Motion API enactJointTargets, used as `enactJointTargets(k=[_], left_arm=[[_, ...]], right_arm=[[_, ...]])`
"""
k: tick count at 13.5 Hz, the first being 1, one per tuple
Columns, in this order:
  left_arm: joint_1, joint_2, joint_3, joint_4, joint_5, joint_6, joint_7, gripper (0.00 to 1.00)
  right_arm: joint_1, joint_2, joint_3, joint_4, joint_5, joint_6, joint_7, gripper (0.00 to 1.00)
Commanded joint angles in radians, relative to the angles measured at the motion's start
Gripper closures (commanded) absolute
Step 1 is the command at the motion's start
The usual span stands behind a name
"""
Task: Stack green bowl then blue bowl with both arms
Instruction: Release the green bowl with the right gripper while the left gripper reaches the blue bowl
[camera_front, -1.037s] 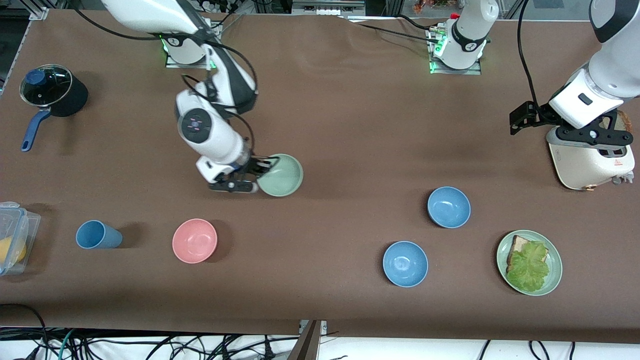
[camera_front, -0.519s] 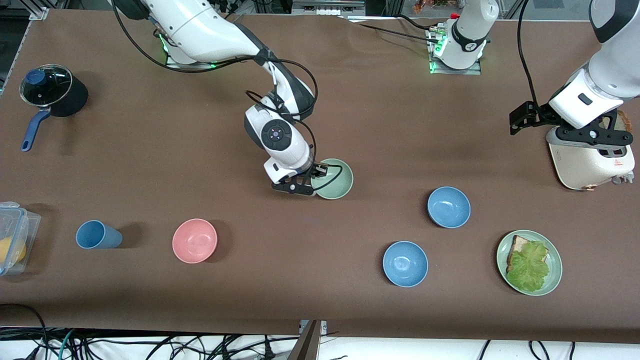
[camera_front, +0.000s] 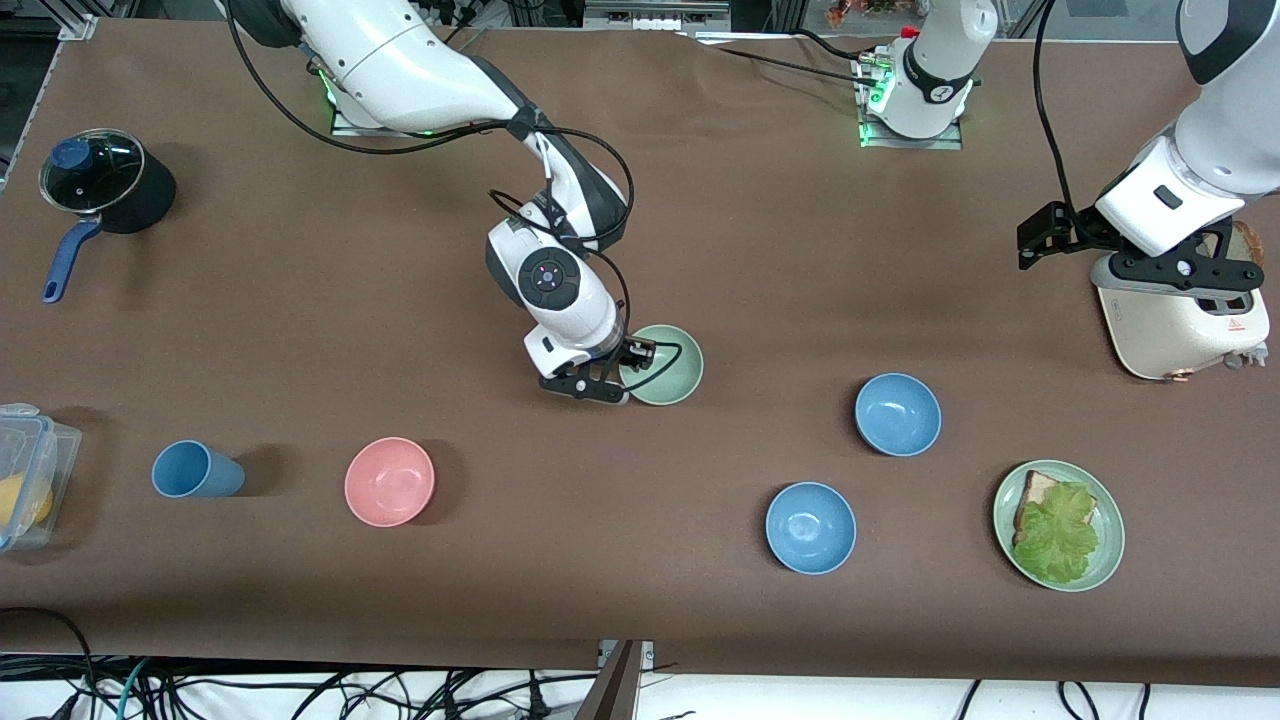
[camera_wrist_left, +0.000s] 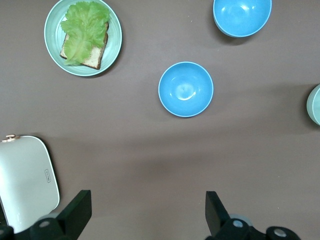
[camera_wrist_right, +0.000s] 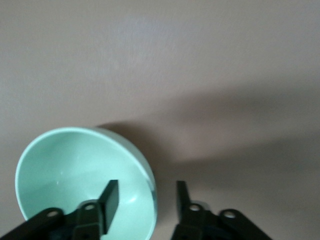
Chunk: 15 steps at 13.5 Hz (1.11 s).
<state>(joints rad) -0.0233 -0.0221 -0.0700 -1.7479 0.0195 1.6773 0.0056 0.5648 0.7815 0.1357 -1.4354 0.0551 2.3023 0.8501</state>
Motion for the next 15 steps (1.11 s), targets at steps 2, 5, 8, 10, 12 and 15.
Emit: enactJointTargets(k=[2,5,8,10,12,15], left_arm=[[-0.012,0.034,-0.001,0.030,-0.019,-0.067,-0.009,0.00],[-0.006,0.089,-0.001,0.036,-0.018,-0.059,0.013,0.00],[0.000,0.255,-0.001,0.036,-0.018,0.152,0.051,0.00],[0.000,0.379,-0.001,0.035,-0.018,0.325,0.057,0.00],[0.003,0.479,0.001,0.028,-0.018,0.470,0.080,0.00],[0.000,0.573,-0.001,0.004,-0.018,0.554,0.083,0.05]], right_arm=[[-0.023,-0.140,-0.083,-0.002,-0.038,-0.143,-0.008,0.00],[-0.107,-0.267,-0.111,-0.005,-0.024,-0.317,-0.226,0.00],[-0.202,-0.393,-0.113,-0.016,-0.021,-0.499,-0.351,0.00],[-0.276,-0.468,-0.104,-0.045,-0.021,-0.561,-0.429,0.00],[-0.336,-0.546,-0.094,-0.132,-0.020,-0.580,-0.483,0.00],[-0.405,-0.663,-0.094,-0.227,-0.017,-0.584,-0.529,0.00]])
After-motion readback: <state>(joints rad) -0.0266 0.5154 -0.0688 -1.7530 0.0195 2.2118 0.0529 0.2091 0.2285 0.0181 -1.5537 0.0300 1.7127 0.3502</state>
